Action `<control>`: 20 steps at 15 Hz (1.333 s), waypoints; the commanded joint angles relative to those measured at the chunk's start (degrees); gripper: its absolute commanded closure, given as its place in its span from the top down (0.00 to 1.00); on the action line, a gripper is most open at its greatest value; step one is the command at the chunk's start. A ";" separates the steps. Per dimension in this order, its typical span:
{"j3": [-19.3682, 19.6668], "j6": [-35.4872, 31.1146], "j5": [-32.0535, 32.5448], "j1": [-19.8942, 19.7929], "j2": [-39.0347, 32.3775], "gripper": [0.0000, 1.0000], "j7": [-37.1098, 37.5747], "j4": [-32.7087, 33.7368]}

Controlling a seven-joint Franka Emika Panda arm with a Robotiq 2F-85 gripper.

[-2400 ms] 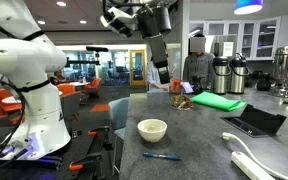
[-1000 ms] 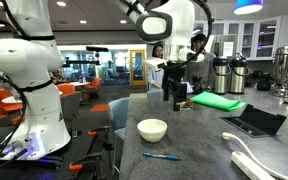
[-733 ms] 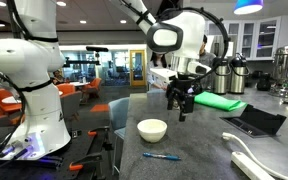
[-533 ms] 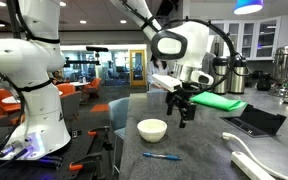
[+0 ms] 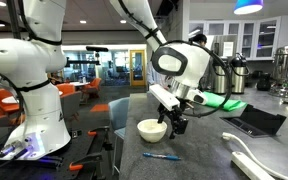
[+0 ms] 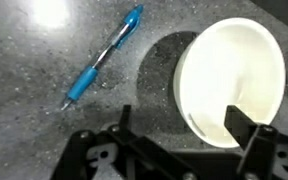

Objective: Move the white bowl backwards

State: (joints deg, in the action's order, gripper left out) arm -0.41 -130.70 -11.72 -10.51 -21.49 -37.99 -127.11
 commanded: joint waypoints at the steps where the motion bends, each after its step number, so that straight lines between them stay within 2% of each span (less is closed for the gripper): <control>1: -1.62 1.79 -0.73 -1.67 -1.50 1.00 -1.98 0.74; 4: -2.03 1.04 -0.77 -1.96 -3.49 0.98 -1.72 0.75; 5: -2.19 1.00 -0.86 -2.07 -4.13 0.83 -1.61 0.86; 6: -2.31 0.29 -0.88 -2.18 -4.47 0.73 -1.56 0.63; 7: -2.70 -0.20 -1.22 -2.48 -4.64 0.68 -1.86 0.45; 15: -2.71 -3.21 -0.04 -2.89 -3.27 0.05 -0.83 -0.40; 16: -2.57 -3.22 -0.20 -3.07 -3.13 0.00 -0.53 -0.18; 20: -1.88 -4.44 -0.85 -4.78 -2.81 0.03 -0.33 1.64</control>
State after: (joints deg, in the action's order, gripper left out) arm -2.28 -133.97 -11.70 -14.05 -25.11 -38.42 -126.03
